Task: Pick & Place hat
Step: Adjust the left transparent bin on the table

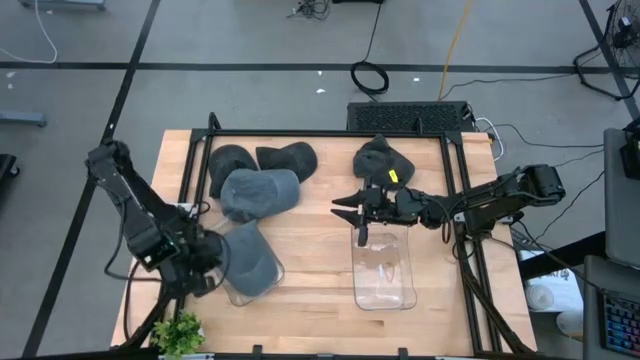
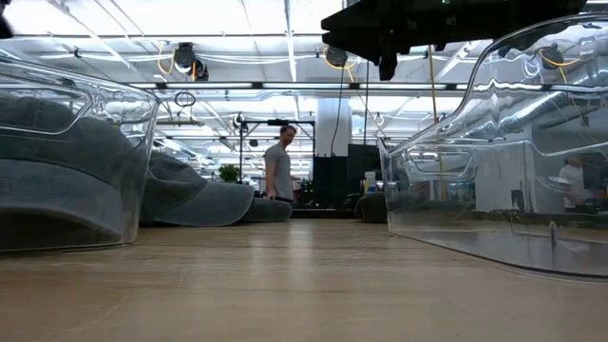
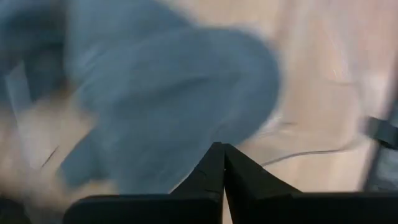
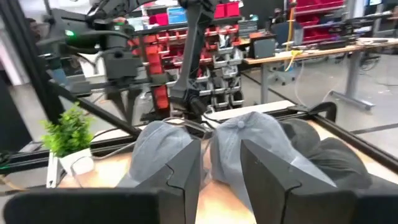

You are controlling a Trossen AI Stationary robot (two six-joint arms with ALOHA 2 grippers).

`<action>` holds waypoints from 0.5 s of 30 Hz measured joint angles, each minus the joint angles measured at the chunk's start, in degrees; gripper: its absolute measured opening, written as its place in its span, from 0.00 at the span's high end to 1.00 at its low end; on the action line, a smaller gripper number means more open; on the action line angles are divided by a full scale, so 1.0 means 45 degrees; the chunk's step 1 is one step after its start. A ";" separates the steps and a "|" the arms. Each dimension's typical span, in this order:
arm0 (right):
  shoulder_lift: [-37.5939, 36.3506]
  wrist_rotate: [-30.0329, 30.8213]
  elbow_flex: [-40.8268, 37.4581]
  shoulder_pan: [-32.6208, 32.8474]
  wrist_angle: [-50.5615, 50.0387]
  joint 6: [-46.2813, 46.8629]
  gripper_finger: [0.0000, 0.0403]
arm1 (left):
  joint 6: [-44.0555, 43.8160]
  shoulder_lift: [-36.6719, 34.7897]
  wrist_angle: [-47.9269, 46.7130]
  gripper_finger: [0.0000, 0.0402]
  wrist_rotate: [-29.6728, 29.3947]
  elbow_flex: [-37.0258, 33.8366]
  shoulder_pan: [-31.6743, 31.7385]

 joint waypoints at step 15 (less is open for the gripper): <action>0.0000 -0.0702 0.0000 0.0000 0.0002 0.0325 0.75 | -0.7830 0.1513 -0.2723 1.00 0.2358 -0.0659 -0.1673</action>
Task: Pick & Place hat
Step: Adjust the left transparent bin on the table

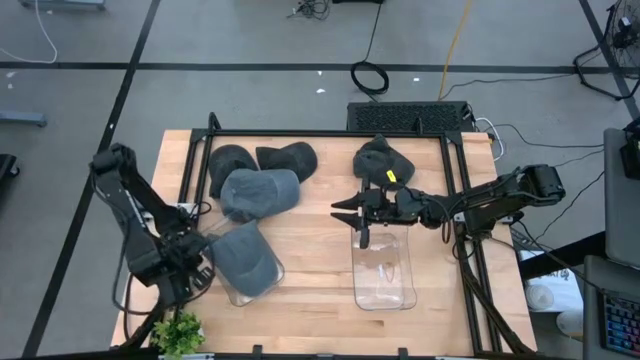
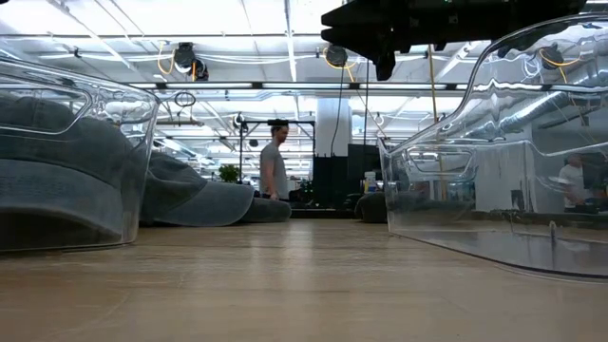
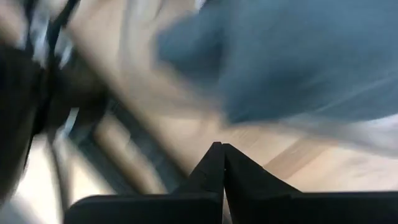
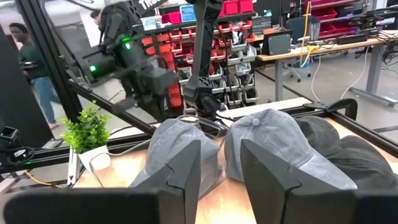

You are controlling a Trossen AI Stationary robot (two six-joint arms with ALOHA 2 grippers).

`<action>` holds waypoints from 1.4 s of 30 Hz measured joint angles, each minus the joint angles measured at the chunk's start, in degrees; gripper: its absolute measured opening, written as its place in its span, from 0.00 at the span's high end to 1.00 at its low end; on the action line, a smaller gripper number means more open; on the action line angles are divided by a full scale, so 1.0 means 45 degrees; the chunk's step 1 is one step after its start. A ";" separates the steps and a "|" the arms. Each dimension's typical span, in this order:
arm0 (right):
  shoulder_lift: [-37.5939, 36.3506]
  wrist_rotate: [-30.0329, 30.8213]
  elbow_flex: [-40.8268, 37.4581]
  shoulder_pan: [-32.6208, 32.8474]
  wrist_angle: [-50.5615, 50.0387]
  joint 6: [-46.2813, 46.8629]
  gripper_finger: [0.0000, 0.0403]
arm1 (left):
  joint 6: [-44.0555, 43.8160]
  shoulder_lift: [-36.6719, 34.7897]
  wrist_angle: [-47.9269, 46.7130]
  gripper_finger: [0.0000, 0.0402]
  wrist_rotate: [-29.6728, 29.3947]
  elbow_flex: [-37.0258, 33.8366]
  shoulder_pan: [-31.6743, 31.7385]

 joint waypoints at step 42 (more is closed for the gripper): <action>0.0000 0.0000 0.0000 0.0000 0.0007 0.0005 0.75 | 0.7951 0.0184 0.4012 0.99 -0.6238 -0.1371 0.4821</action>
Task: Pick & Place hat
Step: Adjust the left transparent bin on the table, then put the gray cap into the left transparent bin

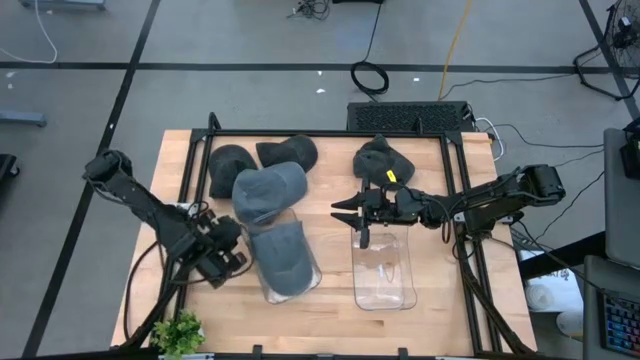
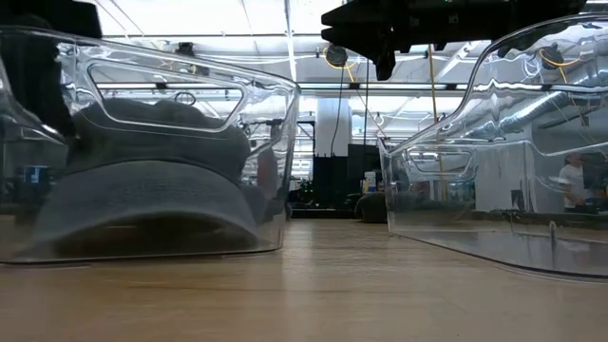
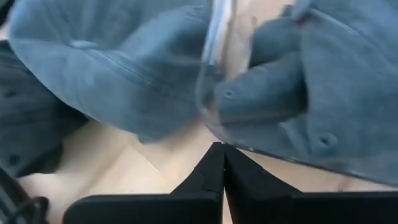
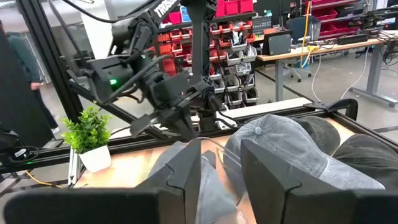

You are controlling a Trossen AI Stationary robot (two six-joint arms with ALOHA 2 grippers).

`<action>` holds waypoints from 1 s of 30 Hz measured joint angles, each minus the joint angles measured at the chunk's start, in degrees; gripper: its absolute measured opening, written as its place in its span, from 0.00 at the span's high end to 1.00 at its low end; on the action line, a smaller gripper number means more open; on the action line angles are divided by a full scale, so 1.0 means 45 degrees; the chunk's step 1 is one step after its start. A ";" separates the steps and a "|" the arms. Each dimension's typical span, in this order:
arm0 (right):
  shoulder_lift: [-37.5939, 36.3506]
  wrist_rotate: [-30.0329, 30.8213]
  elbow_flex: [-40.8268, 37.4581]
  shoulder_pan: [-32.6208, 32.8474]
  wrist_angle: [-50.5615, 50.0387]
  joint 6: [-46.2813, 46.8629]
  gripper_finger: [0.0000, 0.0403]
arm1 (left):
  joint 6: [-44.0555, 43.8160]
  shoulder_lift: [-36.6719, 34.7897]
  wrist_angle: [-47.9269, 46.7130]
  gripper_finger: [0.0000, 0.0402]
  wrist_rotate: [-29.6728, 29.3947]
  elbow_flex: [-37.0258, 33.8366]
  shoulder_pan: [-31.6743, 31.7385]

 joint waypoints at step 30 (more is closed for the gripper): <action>0.0000 0.0002 0.0000 0.0000 -0.0095 0.0000 0.75 | 0.5420 -0.2611 0.2871 0.64 0.1211 -0.0019 0.5424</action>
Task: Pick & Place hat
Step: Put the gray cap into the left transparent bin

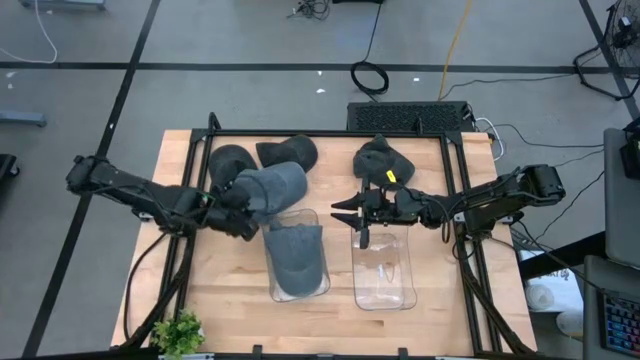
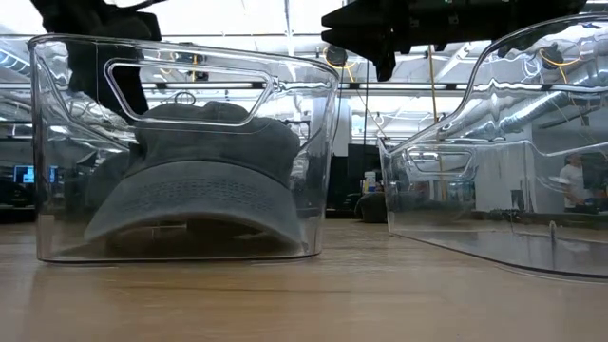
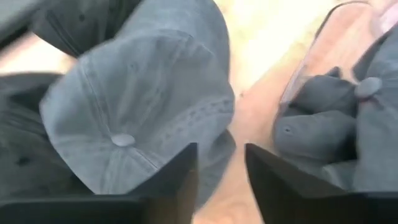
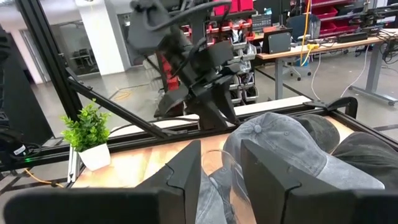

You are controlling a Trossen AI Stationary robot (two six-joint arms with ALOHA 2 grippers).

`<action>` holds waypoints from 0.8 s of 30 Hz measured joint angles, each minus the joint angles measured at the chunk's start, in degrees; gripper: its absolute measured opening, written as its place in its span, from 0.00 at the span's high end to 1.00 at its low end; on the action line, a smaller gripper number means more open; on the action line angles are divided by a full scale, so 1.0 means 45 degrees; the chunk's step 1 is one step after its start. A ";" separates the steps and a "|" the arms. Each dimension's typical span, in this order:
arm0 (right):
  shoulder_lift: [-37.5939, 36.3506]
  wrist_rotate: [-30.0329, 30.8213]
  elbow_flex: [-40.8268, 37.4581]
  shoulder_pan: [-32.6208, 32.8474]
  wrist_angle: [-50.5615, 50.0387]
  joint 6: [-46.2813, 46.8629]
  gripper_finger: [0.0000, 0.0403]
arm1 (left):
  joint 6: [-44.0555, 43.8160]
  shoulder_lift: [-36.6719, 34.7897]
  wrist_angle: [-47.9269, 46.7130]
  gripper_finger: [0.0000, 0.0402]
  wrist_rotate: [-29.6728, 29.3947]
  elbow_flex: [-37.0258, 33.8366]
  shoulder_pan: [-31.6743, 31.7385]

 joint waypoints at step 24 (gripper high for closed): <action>-0.0008 -0.0396 0.0005 0.0069 0.0277 -0.0151 0.75 | -0.3006 -0.0170 -0.0666 0.22 0.4589 0.0005 0.6173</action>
